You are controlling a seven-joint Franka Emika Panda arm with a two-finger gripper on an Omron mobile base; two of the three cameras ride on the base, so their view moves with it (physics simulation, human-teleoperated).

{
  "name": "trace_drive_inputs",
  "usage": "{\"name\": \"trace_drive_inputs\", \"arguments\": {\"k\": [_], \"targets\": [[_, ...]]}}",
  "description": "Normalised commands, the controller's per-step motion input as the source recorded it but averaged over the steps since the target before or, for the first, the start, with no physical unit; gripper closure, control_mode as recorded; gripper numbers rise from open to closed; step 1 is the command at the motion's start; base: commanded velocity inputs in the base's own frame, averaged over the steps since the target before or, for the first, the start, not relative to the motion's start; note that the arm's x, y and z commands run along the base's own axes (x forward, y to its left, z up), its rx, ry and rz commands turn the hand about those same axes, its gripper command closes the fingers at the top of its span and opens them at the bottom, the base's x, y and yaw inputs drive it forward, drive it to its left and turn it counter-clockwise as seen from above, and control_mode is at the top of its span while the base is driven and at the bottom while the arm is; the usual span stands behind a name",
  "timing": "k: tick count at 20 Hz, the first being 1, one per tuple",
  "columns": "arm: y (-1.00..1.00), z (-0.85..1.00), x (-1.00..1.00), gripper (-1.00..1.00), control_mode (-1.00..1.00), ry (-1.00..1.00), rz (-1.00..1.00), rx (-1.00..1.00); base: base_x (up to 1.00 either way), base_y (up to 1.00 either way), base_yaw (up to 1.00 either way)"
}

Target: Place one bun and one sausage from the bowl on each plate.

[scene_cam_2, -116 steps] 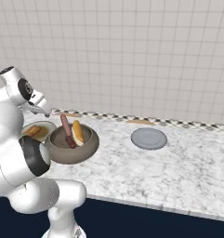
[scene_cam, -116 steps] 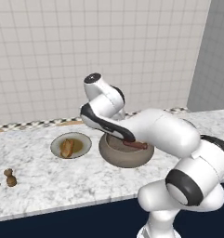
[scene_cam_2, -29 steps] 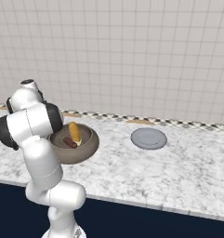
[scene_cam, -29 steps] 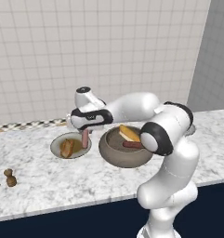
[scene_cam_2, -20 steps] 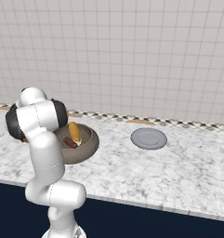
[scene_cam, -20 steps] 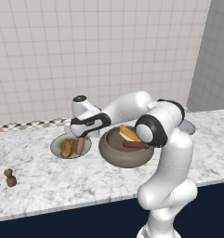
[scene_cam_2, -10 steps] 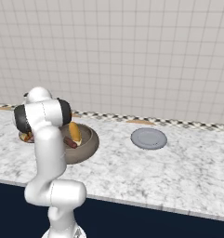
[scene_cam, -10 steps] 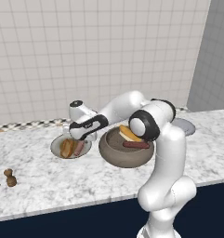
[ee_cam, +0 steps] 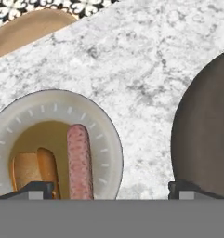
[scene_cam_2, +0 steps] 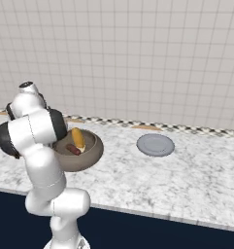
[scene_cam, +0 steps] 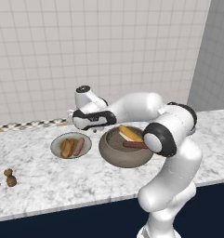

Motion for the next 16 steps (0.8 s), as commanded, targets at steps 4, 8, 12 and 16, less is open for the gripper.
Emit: {"name": "trace_drive_inputs", "arguments": {"k": [4, 8, 12, 16], "targets": [[-1.0, 0.91, -0.76, -1.0, -1.0, -0.02, 0.04, 0.06, 0.0, 0.0, 0.0], [-1.0, 0.76, -0.48, -1.0, -1.0, 0.0, 0.08, 0.01, 0.0, 0.0, 0.0], [-0.85, 0.37, -0.03, -1.0, -1.0, 0.0, 0.16, -0.04, 0.0, 0.0, 0.0], [-0.53, -0.03, 0.01, -1.0, -1.0, 0.0, 0.21, -0.16, 0.0, 0.0, 0.0]]}}
